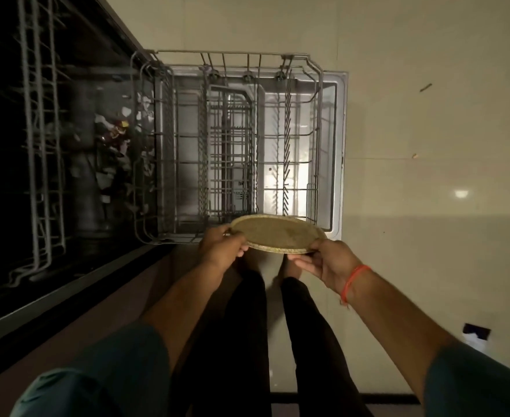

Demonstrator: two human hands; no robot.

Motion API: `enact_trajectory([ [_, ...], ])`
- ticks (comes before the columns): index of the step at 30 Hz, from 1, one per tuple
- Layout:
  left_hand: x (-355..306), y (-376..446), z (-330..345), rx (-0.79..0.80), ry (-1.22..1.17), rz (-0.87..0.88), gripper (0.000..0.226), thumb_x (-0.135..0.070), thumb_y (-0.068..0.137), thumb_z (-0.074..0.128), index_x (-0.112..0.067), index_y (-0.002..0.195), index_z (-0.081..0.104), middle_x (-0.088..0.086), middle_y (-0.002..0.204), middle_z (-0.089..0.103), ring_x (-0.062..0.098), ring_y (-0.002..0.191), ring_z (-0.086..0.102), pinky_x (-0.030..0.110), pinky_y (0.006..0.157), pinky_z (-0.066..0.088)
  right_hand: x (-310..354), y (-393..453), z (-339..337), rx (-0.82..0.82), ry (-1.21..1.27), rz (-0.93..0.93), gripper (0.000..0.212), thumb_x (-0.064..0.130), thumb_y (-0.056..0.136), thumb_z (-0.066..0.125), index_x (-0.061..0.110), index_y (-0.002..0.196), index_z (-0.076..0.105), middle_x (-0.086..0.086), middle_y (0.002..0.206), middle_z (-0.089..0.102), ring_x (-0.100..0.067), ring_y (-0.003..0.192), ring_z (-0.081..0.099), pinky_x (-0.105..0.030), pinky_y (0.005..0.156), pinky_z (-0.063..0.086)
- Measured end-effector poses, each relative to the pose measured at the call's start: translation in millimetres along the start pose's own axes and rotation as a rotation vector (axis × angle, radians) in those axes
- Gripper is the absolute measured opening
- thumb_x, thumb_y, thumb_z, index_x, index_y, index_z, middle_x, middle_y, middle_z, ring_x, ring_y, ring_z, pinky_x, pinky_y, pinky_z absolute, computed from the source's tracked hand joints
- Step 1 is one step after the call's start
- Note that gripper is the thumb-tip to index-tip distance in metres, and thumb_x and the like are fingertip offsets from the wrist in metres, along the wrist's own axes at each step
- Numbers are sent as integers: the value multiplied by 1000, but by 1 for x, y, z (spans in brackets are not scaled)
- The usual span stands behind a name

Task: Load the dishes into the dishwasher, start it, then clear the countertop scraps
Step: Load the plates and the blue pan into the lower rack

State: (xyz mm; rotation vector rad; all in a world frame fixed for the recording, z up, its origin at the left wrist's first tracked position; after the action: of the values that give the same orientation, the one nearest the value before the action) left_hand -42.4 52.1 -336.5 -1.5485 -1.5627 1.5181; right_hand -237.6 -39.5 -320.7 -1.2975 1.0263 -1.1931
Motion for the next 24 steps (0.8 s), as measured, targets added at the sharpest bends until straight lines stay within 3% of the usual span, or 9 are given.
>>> enact_trajectory([
  [6, -9, 30, 4, 0, -26, 3, 29, -7, 99, 59, -4, 126, 67, 5, 77, 70, -4, 45, 56, 9, 44, 41, 16, 19, 7, -28, -6, -51, 20, 4, 106, 39, 0, 119, 54, -17, 78, 75, -21, 64, 75, -24, 53, 59],
  [14, -18, 50, 3, 2, -62, -3, 36, -6, 100, 60, -8, 137, 60, 13, 97, 72, 7, 63, 60, 8, 46, 44, 32, 38, 19, -52, -50, -62, 31, 3, 105, 43, -9, 134, 49, -23, 90, 74, -21, 65, 76, -25, 55, 60],
  [17, -17, 59, 5, -14, -64, -4, 40, -8, 99, 62, -10, 139, 59, 11, 93, 73, 8, 64, 62, 14, 51, 49, 34, 44, 21, -70, -49, -57, 34, 5, 106, 42, -9, 137, 47, -26, 96, 73, -21, 66, 76, -24, 53, 59],
  [19, -17, 62, 7, -18, -76, 0, 41, -8, 99, 63, -10, 140, 58, 9, 89, 73, 9, 65, 62, 17, 56, 52, 35, 47, 20, -81, -49, -56, 34, 6, 106, 42, -9, 137, 47, -23, 92, 74, -22, 67, 76, -24, 53, 60],
  [24, -18, 63, 15, -44, -109, -12, 39, -5, 99, 62, -8, 138, 59, 11, 93, 70, 7, 65, 61, 12, 51, 52, 39, 49, 16, -93, -44, -62, 24, 4, 105, 44, -7, 125, 53, -19, 81, 75, -22, 68, 76, -25, 57, 61],
])
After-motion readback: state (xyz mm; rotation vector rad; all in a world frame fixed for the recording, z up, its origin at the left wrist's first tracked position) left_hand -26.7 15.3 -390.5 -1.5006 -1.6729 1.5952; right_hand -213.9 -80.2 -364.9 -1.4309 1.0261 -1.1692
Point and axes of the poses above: each hand's wrist, its own y-axis towards the middle knuckle, its own z-axis out of the palm, x = y × z, the point moved 4 cm from there along y, towards the middle knuckle
